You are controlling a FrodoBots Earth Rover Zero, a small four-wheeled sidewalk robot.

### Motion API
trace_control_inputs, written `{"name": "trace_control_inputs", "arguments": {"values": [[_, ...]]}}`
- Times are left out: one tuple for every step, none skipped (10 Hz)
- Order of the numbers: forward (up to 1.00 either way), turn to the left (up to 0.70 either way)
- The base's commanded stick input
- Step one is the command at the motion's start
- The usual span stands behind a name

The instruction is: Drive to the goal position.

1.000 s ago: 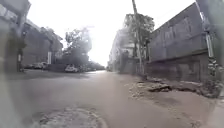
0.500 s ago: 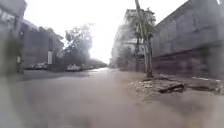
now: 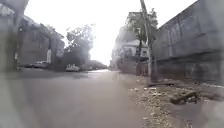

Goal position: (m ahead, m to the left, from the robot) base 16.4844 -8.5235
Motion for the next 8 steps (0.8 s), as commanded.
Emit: {"name": "trace_control_inputs", "arguments": {"values": [[1.00, 0.06], [1.00, 0.06], [1.00, 0.06], [1.00, 0.06], [1.00, 0.10], [1.00, 0.27], [1.00, 0.45], [1.00, 0.46]]}}
